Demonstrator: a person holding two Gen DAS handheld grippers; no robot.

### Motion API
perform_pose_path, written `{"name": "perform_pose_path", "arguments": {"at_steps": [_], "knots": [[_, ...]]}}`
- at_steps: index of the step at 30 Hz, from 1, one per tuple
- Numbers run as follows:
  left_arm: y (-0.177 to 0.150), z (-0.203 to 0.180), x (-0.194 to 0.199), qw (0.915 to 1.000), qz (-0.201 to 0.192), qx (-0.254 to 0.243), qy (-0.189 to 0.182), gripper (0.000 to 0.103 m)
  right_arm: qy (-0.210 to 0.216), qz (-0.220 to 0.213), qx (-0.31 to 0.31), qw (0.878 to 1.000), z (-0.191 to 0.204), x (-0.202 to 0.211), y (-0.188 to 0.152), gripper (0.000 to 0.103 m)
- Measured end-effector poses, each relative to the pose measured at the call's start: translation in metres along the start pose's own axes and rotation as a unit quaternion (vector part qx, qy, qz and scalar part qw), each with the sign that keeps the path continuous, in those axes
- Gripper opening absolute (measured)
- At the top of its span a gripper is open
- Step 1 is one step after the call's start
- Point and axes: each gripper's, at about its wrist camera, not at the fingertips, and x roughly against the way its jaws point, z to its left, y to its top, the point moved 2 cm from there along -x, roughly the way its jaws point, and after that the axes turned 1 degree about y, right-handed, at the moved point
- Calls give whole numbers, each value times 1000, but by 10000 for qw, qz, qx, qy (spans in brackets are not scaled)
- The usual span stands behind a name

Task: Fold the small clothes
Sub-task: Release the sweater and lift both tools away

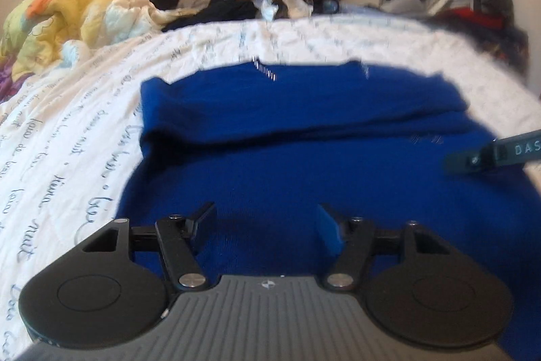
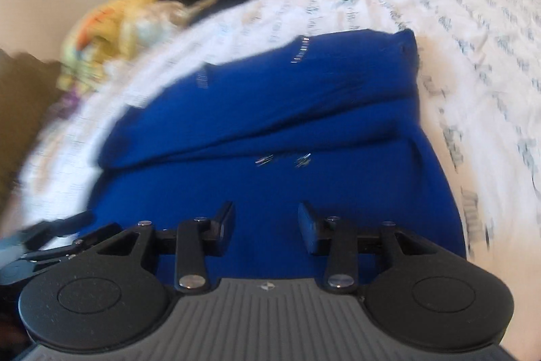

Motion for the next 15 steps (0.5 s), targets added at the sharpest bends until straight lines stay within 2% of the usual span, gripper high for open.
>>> {"name": "perform_pose_path", "arguments": {"at_steps": [1, 2, 4, 5, 7, 8, 9, 11, 12, 13, 14, 15], "knots": [[-9, 6, 2, 9996, -269, -80, 89, 92, -35, -198, 296, 9994, 1, -1, -5, 39], [-16, 24, 10, 9997, -203, 8, 146, 98, -84, -338, 622, 9975, 0, 3, -13, 39], [-31, 60, 25, 9998, -132, 169, 54, 102, -333, -727, 1572, 9843, -5, 16, -43, 40], [-36, 73, 27, 9996, -104, 238, 83, 103, -453, -853, 1703, 9807, -15, 26, -54, 43], [-37, 100, 34, 9982, -61, 556, 211, 103, -400, -907, 1175, 9881, -42, 40, -55, 43], [-37, 103, 35, 9980, -50, 557, 294, 103, -331, -921, 1105, 9890, -47, 42, -53, 43], [-36, 102, 37, 9980, -57, 513, 358, 103, -302, -912, 1096, 9893, -49, 42, -51, 43], [-34, 92, 50, 9973, -126, 327, 638, 95, -589, -712, 1366, 9863, -38, 39, -46, 44], [-32, 84, 63, 9976, -204, 293, 593, 94, -808, -513, 1279, 9872, -28, 40, -39, 45], [-31, 75, 75, 9981, -317, 342, 394, 99, -883, -354, 969, 9907, -21, 47, -33, 48], [-30, 65, 87, 9979, -428, 445, 188, 102, -705, -352, 720, 9943, -14, 51, -29, 50], [-30, 52, 95, 9974, -507, 517, 2, 103, -348, -459, 545, 9969, -6, 57, -28, 64]]}}
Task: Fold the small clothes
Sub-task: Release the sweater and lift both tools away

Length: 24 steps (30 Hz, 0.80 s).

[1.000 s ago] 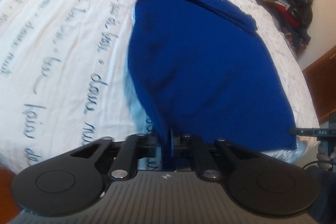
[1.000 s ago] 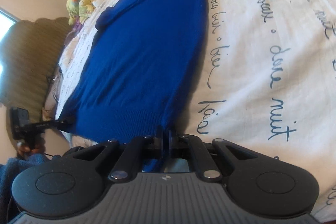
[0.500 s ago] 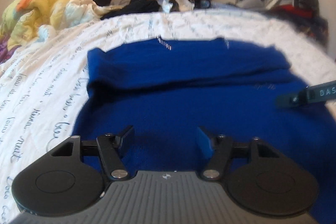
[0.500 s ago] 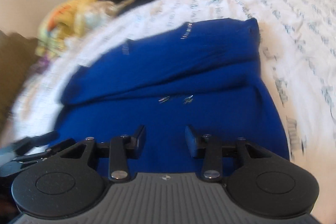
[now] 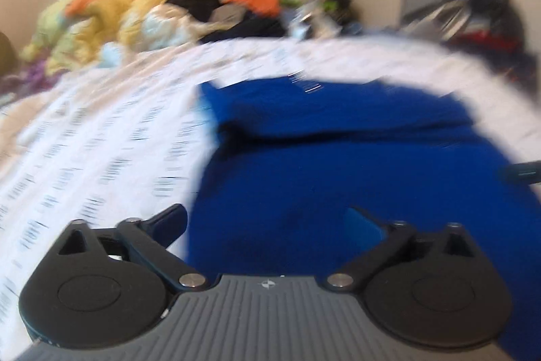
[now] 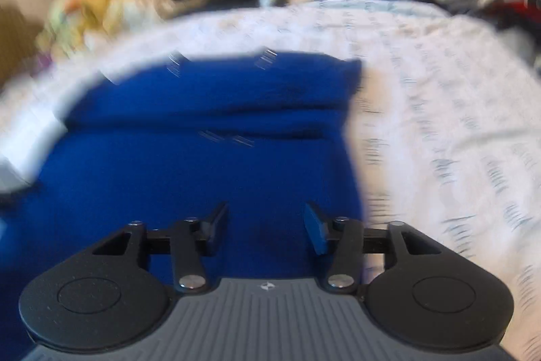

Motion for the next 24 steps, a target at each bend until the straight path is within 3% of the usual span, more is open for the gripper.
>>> {"name": "perform_pose_path", "arguments": {"at_steps": [1, 2, 5, 6, 8, 13, 19, 24], "knots": [[-2, -13, 5, 9999, 7, -6, -167, 103, 260, -98, -123, 9995, 9, 3, -1, 83], [-4, -28, 6, 9993, 69, -80, -358, 103, 366, -73, -113, 9992, 16, 1, -5, 88], [-23, -57, -6, 9970, 421, -487, -438, 103, 36, 332, 380, 9987, 43, -25, -19, 89], [-36, -61, -11, 9951, 663, -648, -335, 103, -159, 226, 639, 9976, 46, -30, -27, 91], [-50, -51, 0, 9961, 575, -607, -286, 103, -465, -36, 1082, 9930, 46, -25, -44, 103], [-73, -25, 29, 9976, 504, -435, -179, 103, -672, -75, 632, 9957, 14, 15, -69, 103], [-74, -29, 32, 9989, 318, -333, -90, 103, -1165, -175, 389, 9923, 32, 30, -86, 103], [-71, -28, 33, 9989, 291, -339, -103, 103, -1084, -236, 385, 9931, 29, 30, -90, 103]]}}
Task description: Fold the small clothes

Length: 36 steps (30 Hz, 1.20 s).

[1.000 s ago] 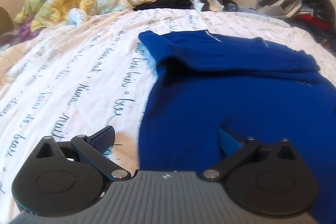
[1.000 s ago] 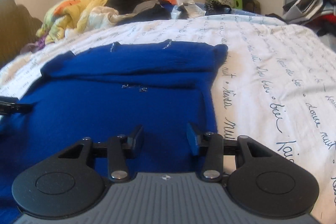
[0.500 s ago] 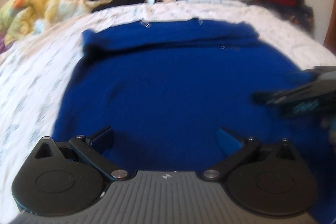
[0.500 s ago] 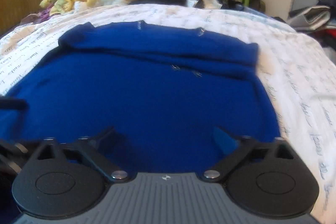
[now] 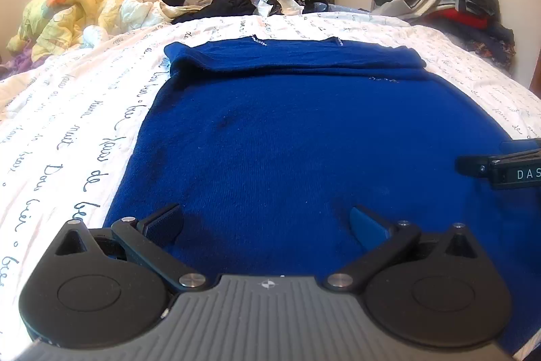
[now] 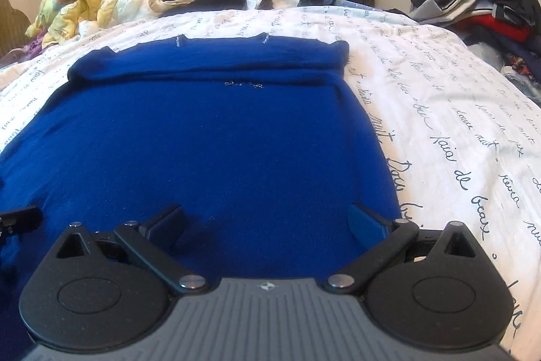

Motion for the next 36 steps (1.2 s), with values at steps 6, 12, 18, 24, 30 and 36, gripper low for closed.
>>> {"name": "perform_pose_path", "arguments": {"at_steps": [6, 12, 18, 24, 30, 36], "knots": [[0, 0, 1, 10000, 0, -2, -2, 103, -31, -7, 14, 10000, 3, 4, -2, 103], [0, -1, 0, 10000, 0, 0, 2, 103, -28, -8, 14, 10000, 3, 4, -2, 103], [0, -1, 1, 10000, 0, 0, 5, 103, -25, -7, 15, 10000, 3, 4, -2, 103], [0, -1, 1, 10000, -1, 0, 4, 103, -26, -8, 15, 10000, 3, 4, -2, 103], [0, -1, 1, 10000, -2, 0, 2, 103, -29, -7, 16, 10000, 4, 3, -2, 103], [0, 0, 1, 10000, -4, -3, -1, 103, -28, -8, 15, 10000, 4, 3, -2, 103]]}}
